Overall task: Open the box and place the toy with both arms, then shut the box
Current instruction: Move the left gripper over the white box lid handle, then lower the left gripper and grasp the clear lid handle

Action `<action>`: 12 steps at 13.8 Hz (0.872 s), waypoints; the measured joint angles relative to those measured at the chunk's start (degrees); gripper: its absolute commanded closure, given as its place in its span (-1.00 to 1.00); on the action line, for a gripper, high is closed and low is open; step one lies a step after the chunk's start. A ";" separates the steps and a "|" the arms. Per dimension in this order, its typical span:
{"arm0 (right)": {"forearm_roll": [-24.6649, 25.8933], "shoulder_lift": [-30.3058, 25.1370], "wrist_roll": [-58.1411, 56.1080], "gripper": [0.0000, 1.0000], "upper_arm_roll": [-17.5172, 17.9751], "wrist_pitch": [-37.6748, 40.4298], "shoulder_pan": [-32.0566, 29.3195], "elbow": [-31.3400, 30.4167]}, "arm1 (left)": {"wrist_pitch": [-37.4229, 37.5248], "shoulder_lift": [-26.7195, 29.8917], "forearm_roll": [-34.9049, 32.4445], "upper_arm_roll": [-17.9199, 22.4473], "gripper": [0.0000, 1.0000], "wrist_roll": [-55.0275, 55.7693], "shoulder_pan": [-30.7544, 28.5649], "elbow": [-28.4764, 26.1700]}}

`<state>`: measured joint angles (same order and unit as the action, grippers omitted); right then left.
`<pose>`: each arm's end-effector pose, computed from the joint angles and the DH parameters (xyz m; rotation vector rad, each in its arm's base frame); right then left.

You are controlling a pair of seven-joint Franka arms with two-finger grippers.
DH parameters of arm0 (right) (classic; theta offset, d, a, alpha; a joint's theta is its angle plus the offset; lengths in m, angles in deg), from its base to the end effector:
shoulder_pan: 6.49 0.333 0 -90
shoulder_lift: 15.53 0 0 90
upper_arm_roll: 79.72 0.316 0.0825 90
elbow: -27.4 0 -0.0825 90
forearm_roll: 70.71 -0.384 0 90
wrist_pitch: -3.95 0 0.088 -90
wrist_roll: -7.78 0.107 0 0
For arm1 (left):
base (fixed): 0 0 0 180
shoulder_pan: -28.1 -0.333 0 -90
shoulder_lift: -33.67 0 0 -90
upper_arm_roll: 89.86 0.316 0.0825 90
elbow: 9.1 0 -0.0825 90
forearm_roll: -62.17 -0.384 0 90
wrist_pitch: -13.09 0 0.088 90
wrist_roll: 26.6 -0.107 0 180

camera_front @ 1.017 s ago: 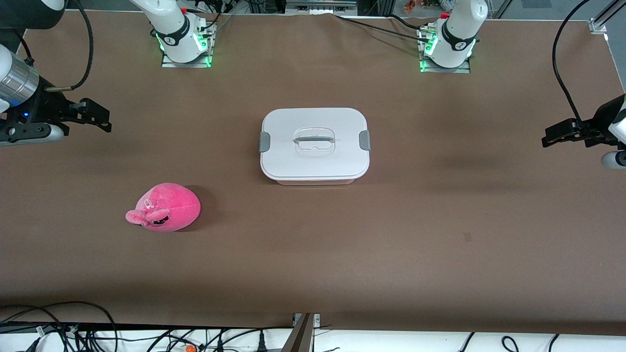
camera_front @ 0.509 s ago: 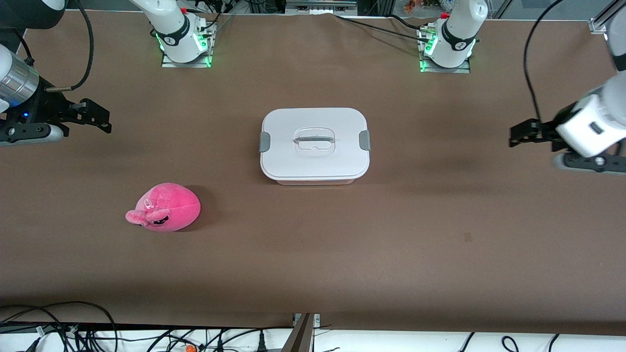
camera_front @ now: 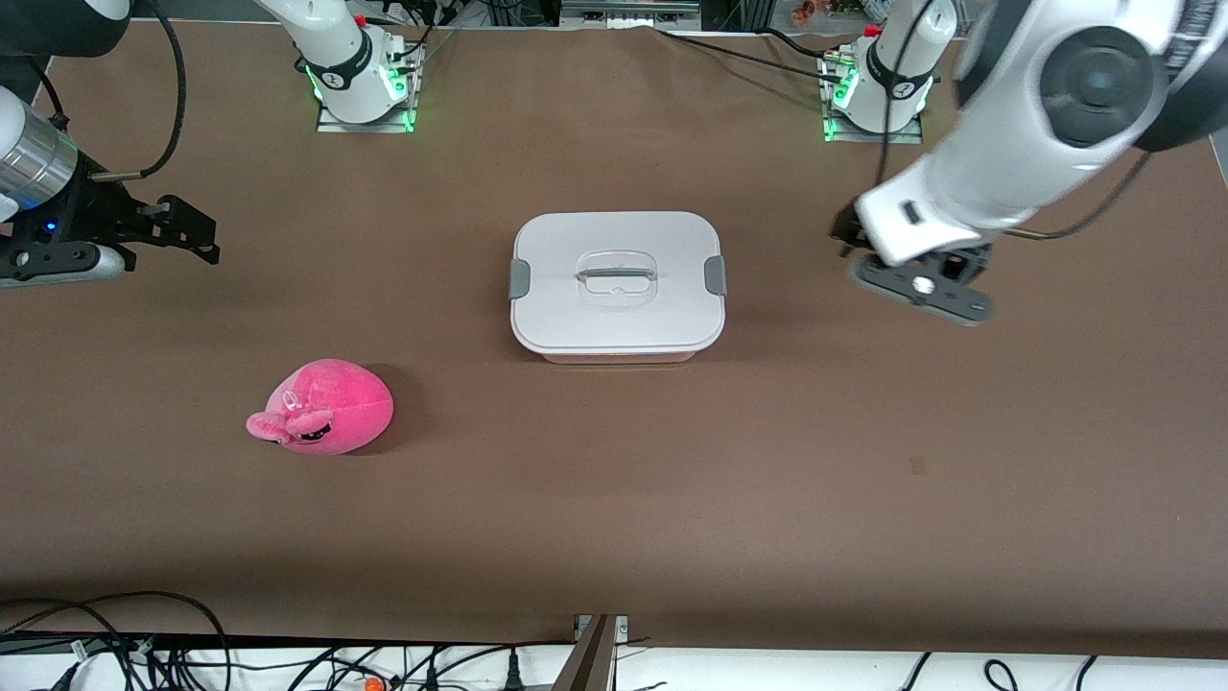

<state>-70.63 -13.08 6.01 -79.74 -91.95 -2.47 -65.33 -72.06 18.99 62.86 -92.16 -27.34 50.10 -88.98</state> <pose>0.5738 0.0400 0.5868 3.1364 0.1583 0.0198 0.5644 -0.2530 0.5497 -3.0453 0.6755 0.2581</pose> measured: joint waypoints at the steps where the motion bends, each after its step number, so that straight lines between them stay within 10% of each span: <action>1: 0.00 0.02 0.00 -1.00 -0.05 -0.34 -0.03 0.00 | -0.16 -0.82 0.02 -0.06 -1.00 0.01 2.90 0.01; 12: 0.00 0.18 0.00 -1.00 -0.13 -0.54 -0.05 0.01 | -21.95 -15.16 -1.45 0.07 -1.00 -22.31 20.90 -0.03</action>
<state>-70.63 -12.90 6.01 -79.87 -92.49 -2.51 -65.32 -94.02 3.84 61.41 -92.09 -49.65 71.00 -89.01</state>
